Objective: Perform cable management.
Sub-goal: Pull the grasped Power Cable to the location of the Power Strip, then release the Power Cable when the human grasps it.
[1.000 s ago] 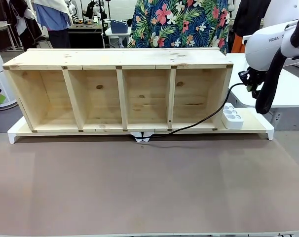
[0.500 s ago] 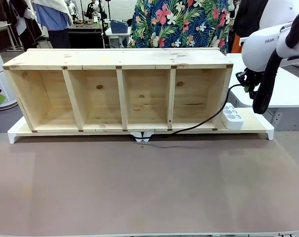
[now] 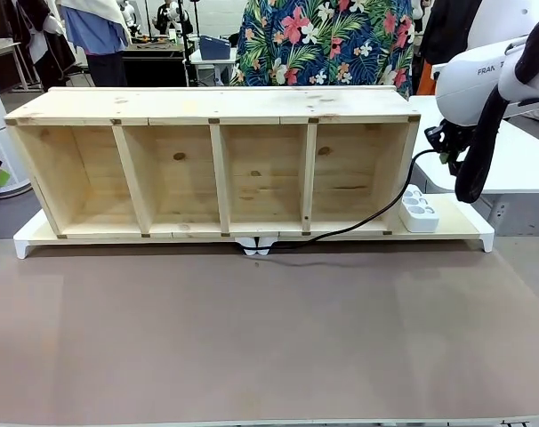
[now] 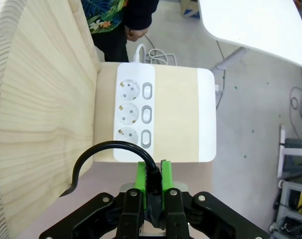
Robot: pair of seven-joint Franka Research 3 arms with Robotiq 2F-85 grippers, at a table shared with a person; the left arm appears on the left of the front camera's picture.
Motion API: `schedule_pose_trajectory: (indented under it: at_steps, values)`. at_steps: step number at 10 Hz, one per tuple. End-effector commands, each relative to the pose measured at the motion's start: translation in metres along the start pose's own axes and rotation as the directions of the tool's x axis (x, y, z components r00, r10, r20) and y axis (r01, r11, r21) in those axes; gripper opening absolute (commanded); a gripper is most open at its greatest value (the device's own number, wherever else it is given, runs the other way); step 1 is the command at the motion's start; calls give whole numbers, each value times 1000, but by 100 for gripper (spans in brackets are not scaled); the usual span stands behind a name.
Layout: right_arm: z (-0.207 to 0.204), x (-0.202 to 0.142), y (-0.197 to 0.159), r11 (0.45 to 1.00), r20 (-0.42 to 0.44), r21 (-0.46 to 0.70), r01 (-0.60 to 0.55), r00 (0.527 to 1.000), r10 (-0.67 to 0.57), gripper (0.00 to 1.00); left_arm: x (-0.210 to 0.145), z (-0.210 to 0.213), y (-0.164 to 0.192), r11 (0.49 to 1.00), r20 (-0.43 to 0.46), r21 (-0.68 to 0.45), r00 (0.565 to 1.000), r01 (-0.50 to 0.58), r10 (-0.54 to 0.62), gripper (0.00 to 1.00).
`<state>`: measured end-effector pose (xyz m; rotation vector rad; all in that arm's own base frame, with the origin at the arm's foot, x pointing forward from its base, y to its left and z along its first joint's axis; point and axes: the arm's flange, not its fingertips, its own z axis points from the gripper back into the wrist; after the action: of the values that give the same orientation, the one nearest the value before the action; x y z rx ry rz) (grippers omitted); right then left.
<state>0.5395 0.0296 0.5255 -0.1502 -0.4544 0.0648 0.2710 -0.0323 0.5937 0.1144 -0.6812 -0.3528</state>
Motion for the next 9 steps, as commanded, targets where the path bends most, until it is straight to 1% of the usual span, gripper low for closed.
schedule_pose_trajectory:
  at_steps: [1,9]
  values:
    - [0,0,0,1000,1,0,-1,1000,1,15,1,0,0,1000,7,3,1000,0,0,100]
    - [0,0,0,1000,1,0,-1,1000,1,15,1,0,0,1000,7,3,1000,0,0,100]
